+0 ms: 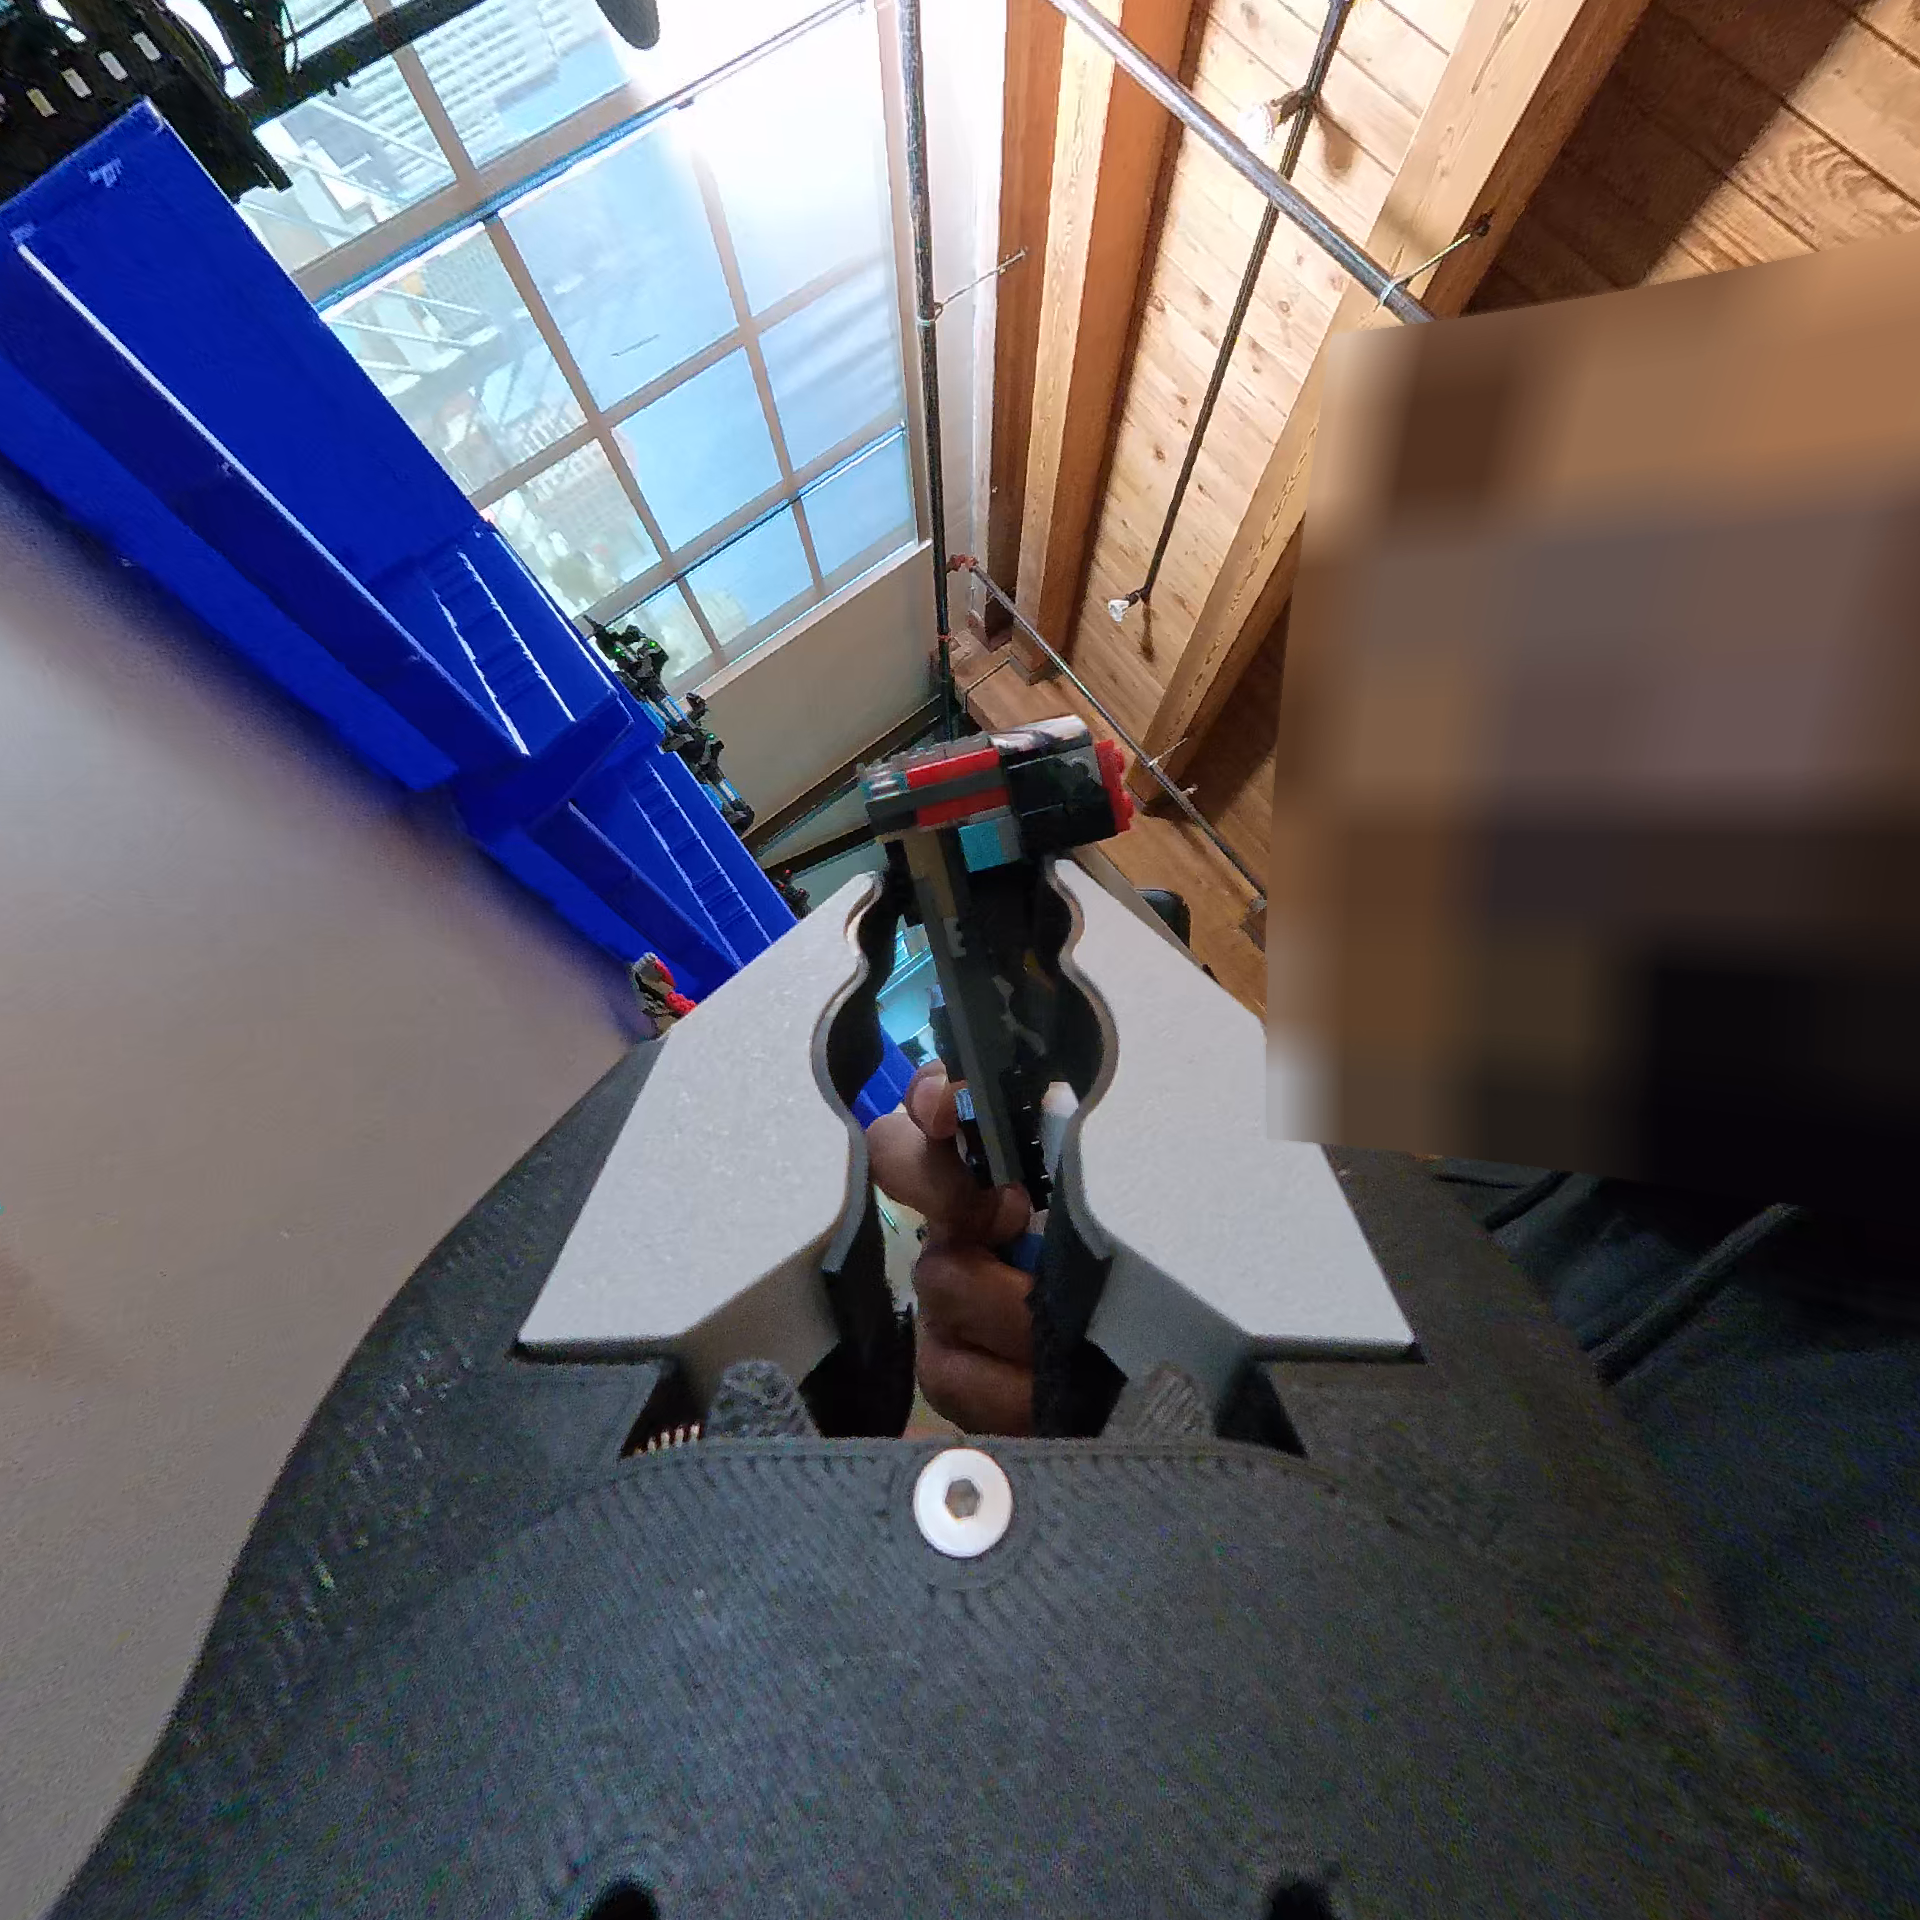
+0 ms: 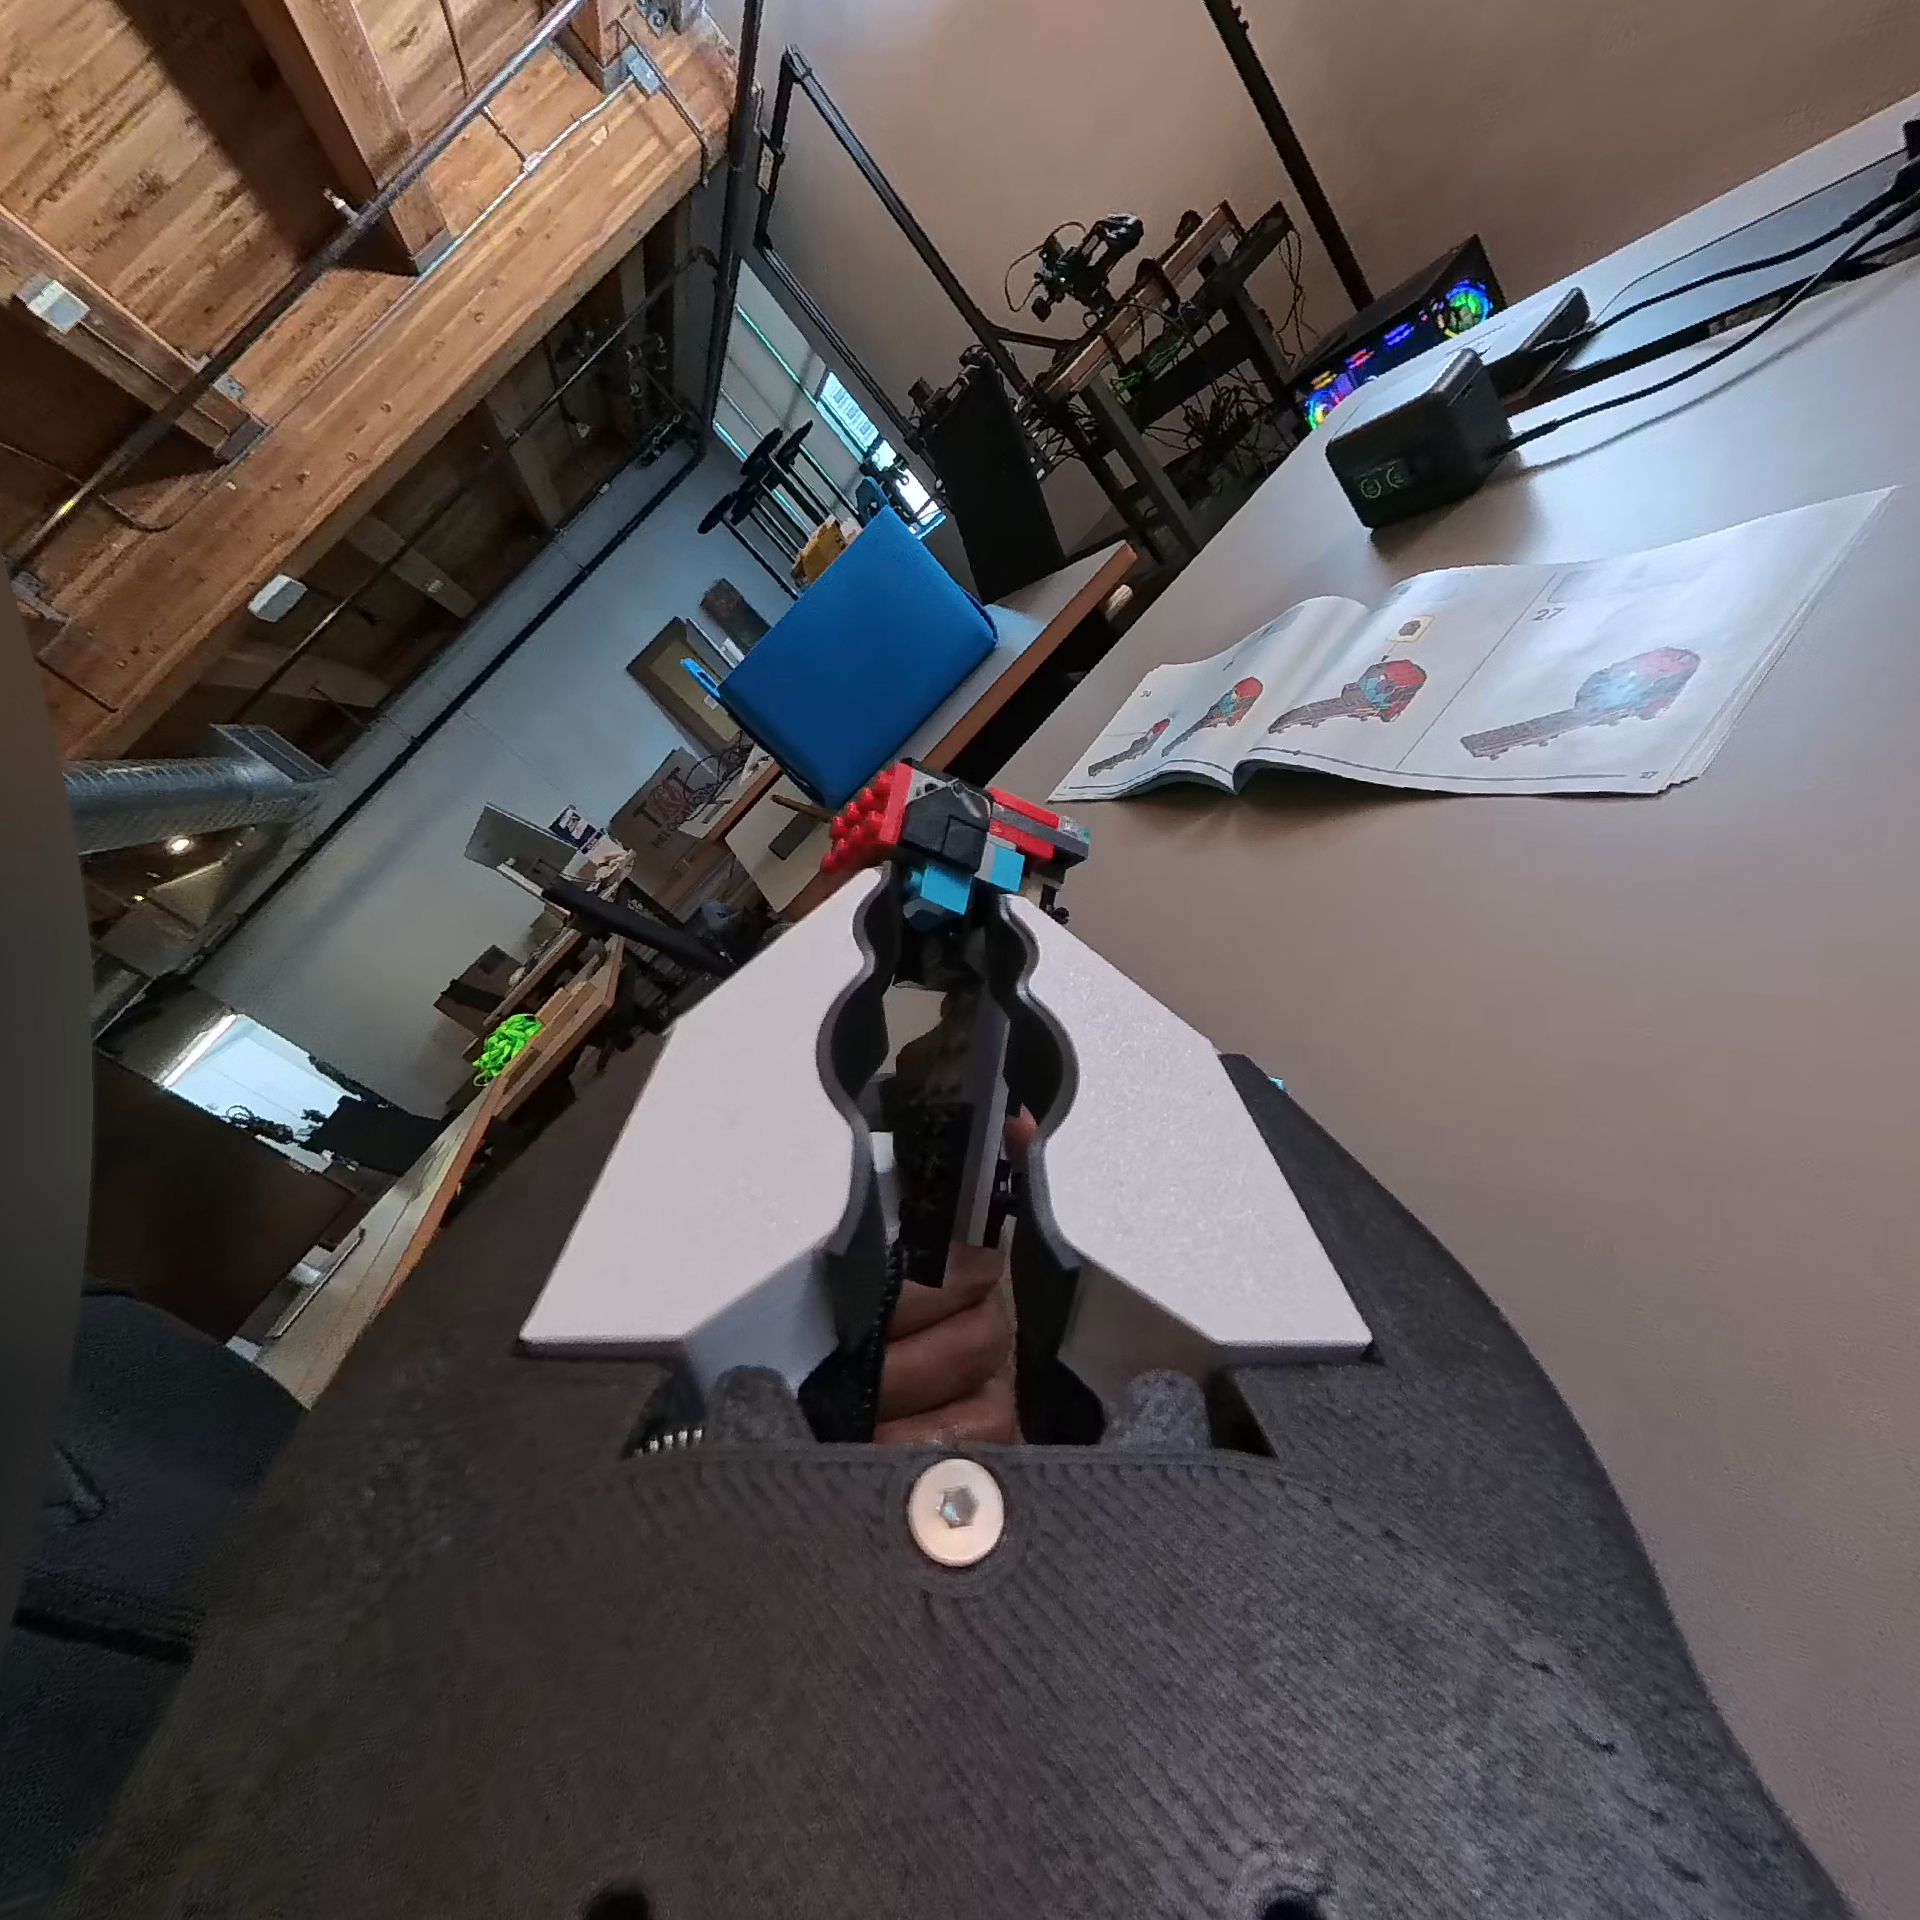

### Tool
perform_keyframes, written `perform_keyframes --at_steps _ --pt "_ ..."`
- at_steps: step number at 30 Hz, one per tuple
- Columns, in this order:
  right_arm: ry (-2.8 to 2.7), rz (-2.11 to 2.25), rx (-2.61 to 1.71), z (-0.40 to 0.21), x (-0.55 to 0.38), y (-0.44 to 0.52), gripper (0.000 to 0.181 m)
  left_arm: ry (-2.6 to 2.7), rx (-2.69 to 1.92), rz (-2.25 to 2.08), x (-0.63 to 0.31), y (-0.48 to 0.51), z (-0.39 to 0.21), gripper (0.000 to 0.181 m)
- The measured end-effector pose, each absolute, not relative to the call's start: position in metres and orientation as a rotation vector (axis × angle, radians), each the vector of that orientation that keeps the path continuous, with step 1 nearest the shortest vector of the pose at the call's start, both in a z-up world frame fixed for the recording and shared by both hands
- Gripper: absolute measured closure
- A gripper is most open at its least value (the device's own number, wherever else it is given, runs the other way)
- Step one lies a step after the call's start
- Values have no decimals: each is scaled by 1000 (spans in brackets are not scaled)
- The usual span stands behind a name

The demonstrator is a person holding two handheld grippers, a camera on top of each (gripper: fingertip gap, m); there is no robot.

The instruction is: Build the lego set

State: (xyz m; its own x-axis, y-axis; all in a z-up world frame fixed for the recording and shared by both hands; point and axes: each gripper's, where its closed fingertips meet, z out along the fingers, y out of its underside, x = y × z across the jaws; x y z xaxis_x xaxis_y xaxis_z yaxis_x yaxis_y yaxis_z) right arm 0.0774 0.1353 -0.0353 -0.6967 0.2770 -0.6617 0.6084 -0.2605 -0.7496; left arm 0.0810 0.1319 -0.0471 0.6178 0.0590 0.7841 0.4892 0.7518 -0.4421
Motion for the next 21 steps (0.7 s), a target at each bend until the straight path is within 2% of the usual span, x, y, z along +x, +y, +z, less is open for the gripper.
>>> perform_keyframes --at_steps 7,11,16,21 --pt "1687 -2017 1115 -38 73 135 166 -928 -668 -289 76 130 -49 155" --pt "1623 -1979 1145 -42 65 138 146 -962 -625 -322 72 130 -47 154" --pt "1596 -1989 1134 -41 61 142 142 -1075 -562 -381 65 127 -53 150" --pt "1571 -1944 1157 -47 54 145 143 -1193 -393 -506 58 112 -63 154"
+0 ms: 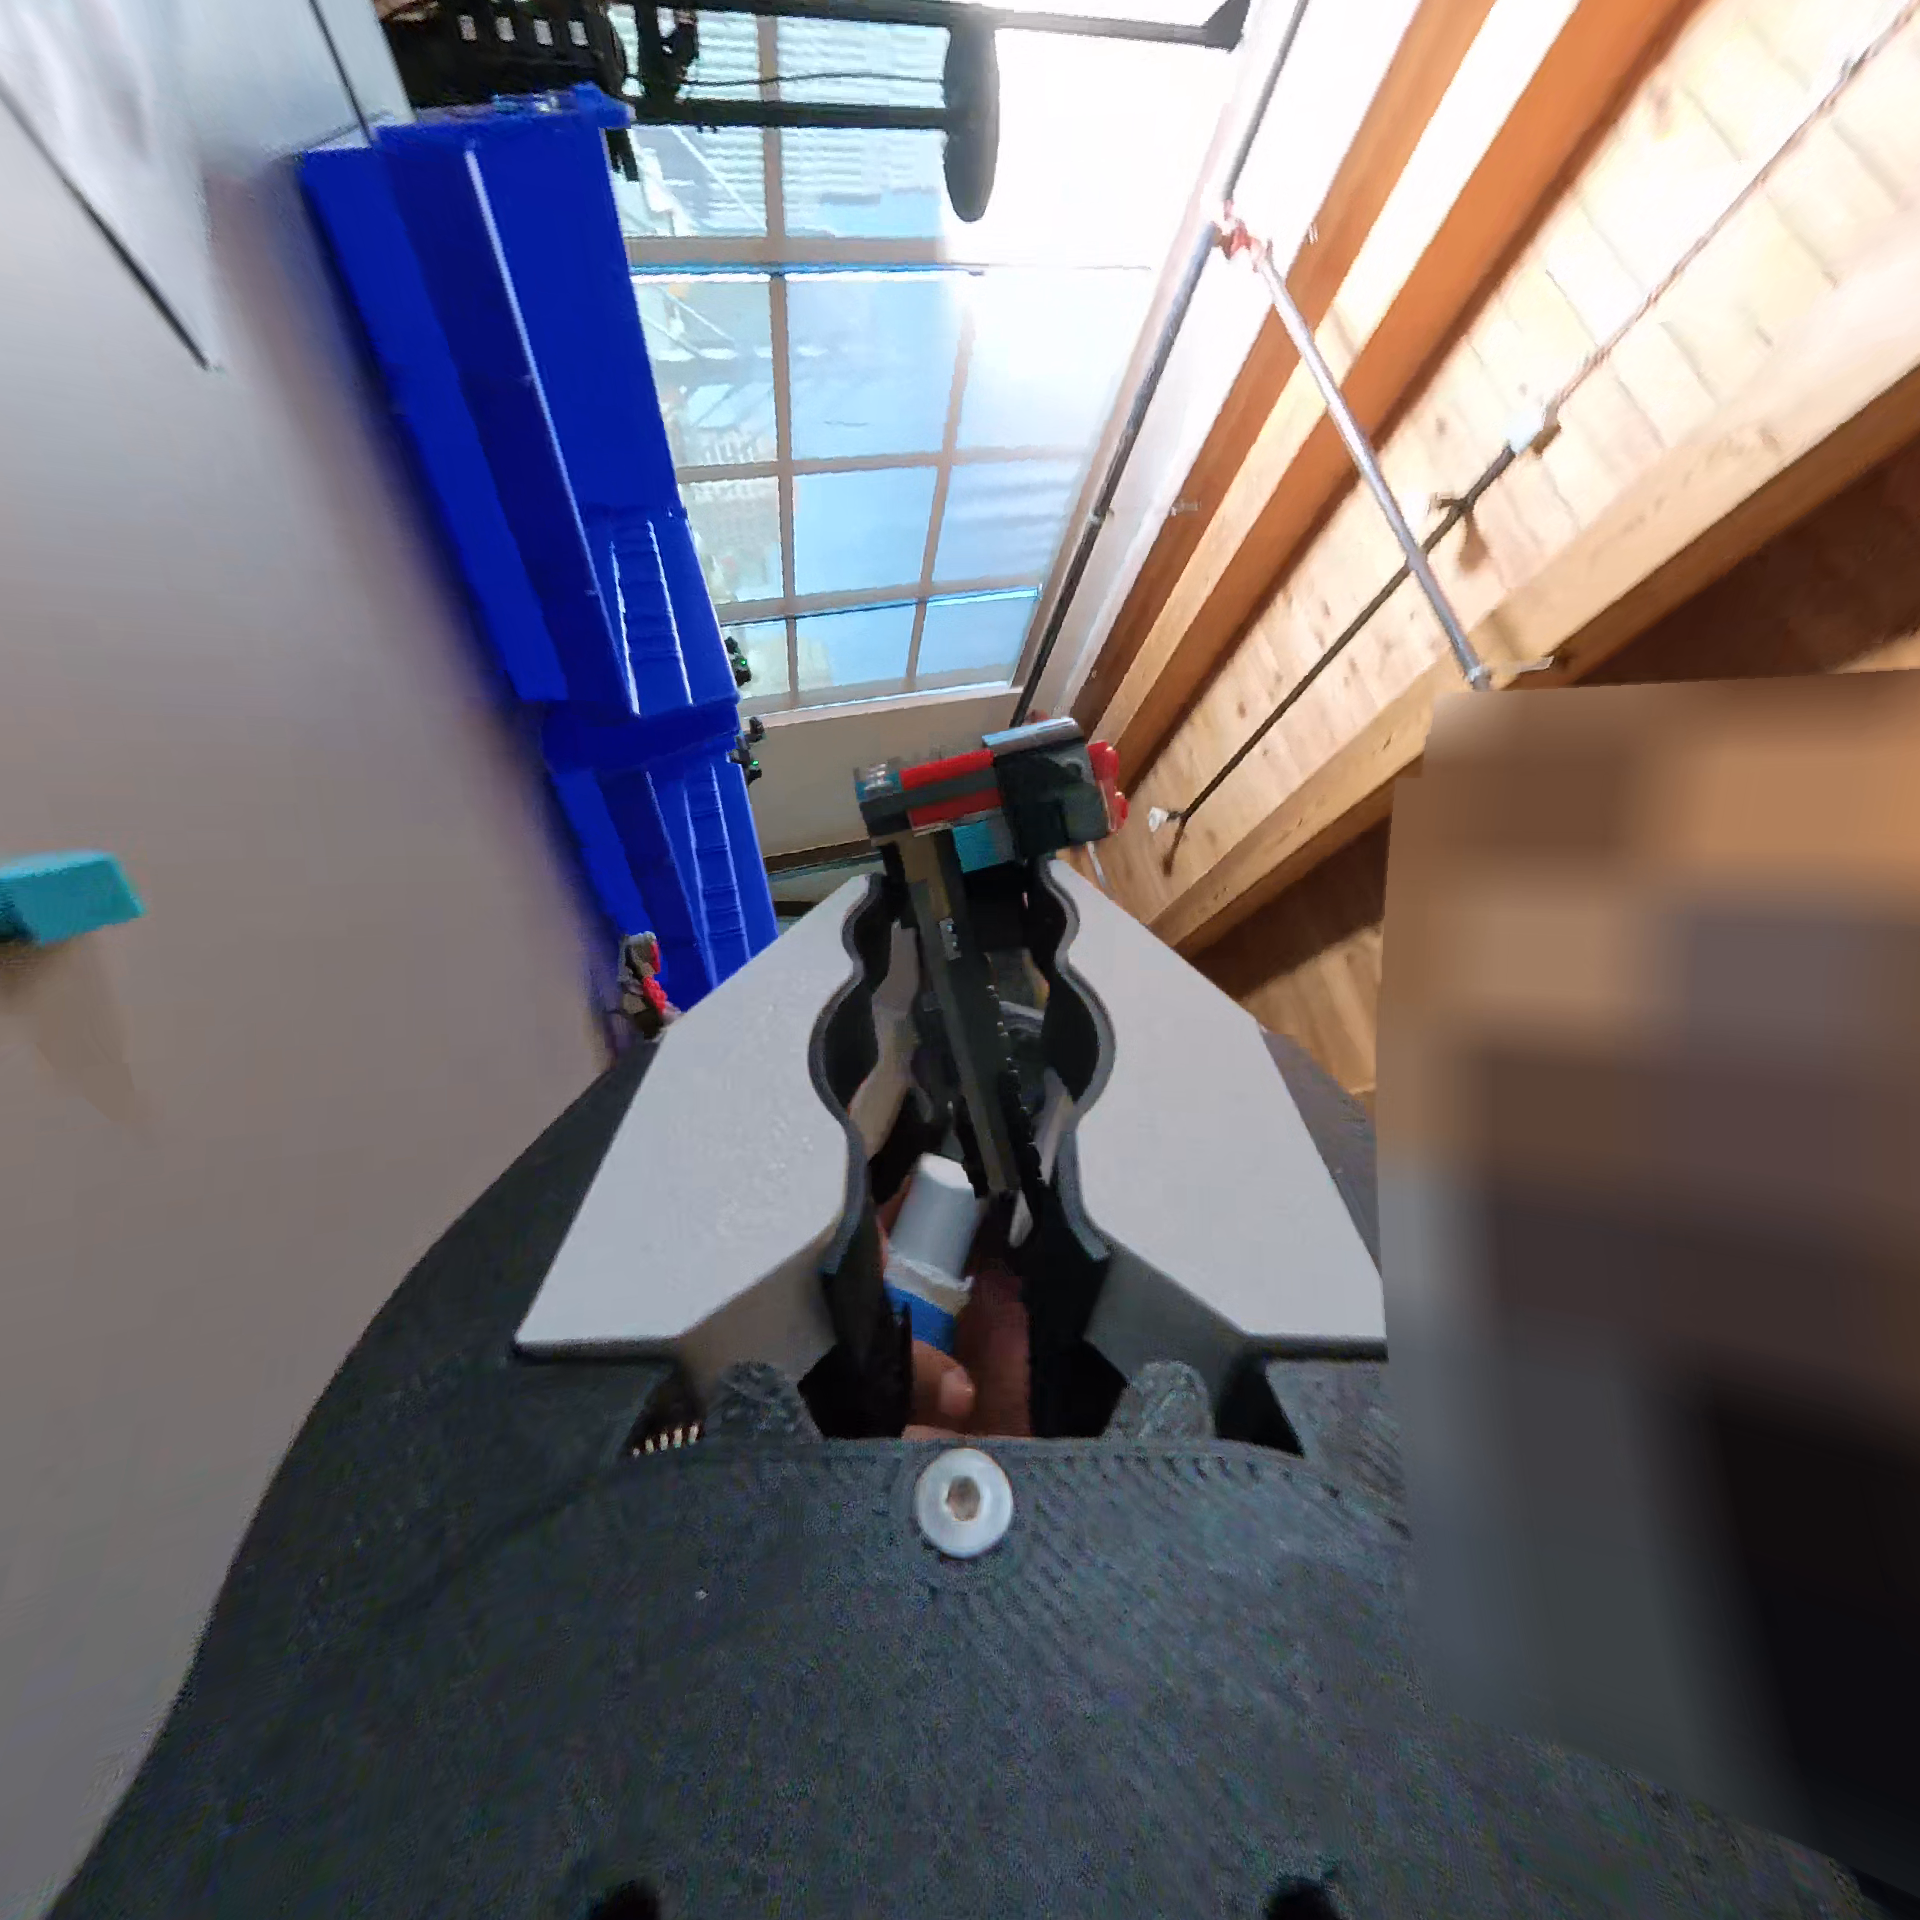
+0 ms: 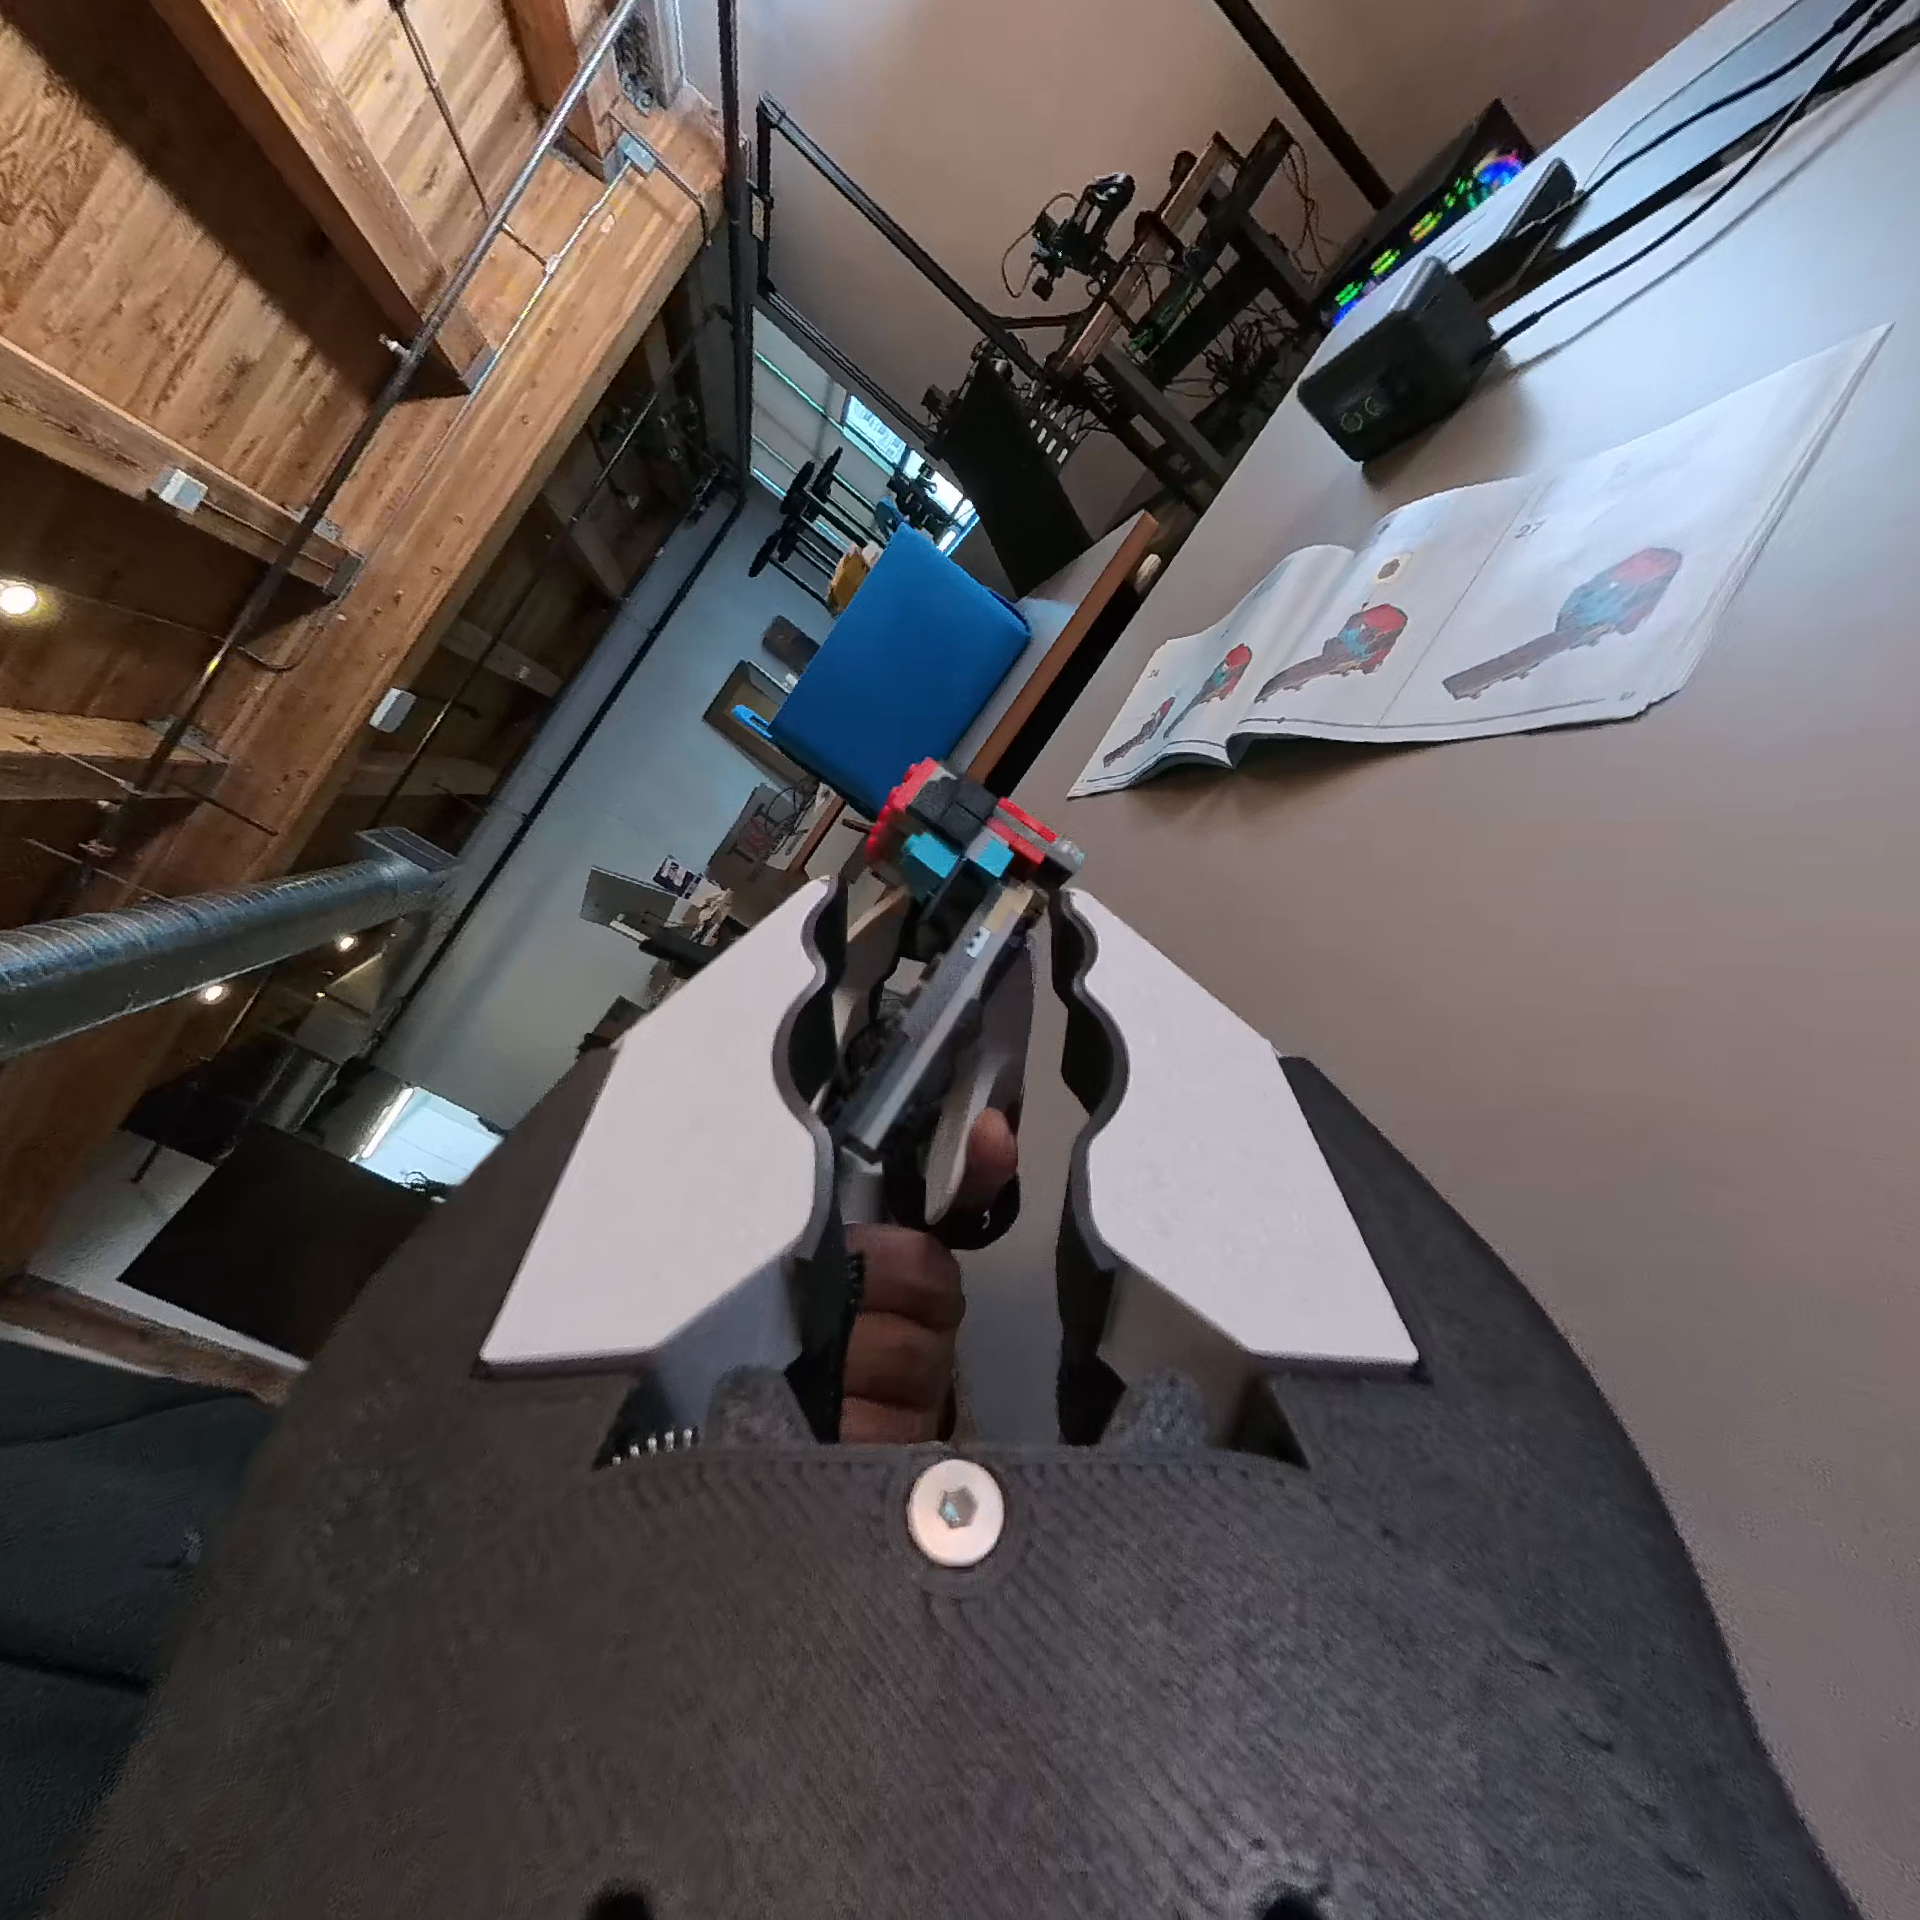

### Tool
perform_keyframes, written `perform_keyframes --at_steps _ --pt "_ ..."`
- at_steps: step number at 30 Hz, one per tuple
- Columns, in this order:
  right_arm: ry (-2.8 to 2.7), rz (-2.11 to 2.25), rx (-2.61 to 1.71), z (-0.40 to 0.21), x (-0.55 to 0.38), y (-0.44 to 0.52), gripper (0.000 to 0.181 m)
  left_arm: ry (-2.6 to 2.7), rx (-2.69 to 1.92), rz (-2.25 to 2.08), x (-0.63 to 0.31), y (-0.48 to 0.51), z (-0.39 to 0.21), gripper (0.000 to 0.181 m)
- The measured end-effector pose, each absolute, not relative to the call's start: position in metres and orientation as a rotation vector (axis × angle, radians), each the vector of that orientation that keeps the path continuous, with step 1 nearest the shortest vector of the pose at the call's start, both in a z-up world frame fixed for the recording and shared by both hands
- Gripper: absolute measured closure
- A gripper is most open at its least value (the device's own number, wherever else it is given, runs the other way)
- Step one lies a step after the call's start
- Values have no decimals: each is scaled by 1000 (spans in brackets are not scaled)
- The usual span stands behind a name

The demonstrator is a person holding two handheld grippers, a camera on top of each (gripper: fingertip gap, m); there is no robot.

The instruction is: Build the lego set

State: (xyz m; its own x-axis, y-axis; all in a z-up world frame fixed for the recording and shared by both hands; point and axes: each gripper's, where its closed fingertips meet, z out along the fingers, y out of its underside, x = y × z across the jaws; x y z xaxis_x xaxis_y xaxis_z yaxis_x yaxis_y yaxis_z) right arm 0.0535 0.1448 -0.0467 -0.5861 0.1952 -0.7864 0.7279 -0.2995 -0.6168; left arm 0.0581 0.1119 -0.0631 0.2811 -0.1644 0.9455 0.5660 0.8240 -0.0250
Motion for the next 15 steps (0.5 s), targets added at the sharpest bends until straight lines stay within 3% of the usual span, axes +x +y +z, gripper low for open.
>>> perform_keyframes --at_steps 9,15 --pt "1568 -1834 1183 -56 57 133 150 -1201 -269 -577 61 99 -63 154" --pt "1577 -1832 1148 -50 60 125 151 -1217 -533 -320 65 105 -61 155"
